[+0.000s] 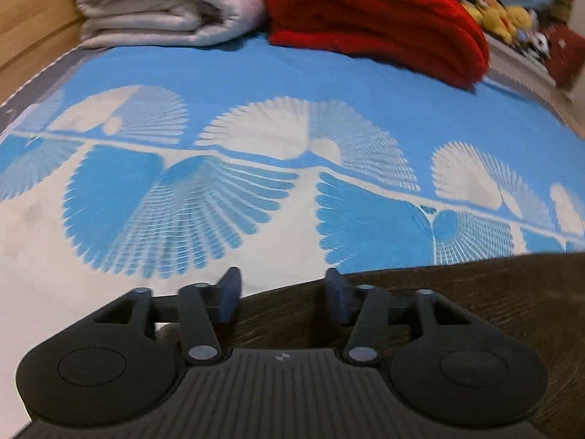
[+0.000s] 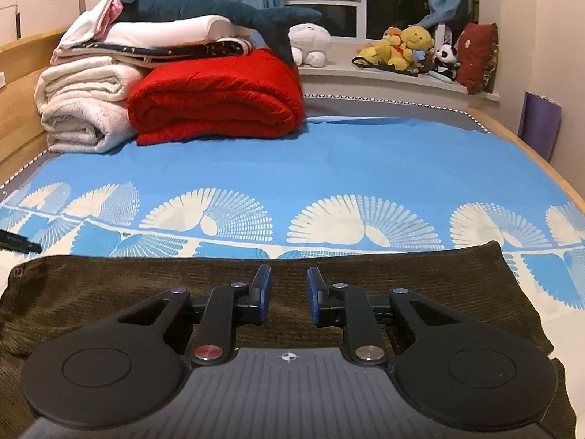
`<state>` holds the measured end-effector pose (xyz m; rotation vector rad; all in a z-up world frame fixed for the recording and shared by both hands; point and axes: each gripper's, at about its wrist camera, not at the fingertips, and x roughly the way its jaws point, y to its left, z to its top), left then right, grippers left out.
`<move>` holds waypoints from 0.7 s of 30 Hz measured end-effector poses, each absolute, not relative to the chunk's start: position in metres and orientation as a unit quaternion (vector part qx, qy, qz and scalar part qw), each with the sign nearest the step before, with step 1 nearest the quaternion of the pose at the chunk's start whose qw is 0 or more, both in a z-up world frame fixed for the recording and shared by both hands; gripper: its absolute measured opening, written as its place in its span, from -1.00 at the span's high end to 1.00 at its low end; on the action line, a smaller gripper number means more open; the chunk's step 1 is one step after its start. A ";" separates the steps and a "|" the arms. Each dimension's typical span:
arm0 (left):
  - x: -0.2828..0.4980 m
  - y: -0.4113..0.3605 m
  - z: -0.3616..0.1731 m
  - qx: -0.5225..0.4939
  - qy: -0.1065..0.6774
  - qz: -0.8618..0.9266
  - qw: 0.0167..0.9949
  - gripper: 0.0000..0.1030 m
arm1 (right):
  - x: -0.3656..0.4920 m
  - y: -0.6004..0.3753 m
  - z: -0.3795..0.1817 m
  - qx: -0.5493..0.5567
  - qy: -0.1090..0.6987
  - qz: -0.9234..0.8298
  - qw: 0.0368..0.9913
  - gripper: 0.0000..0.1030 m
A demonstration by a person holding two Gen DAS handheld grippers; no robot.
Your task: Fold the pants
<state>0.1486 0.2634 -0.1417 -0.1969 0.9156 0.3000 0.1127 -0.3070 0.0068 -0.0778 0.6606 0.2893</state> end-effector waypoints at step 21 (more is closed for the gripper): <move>0.111 0.189 -0.118 0.087 0.473 0.116 0.869 1.00 | 0.105 -0.322 0.000 -0.054 0.339 0.110 0.933 0.57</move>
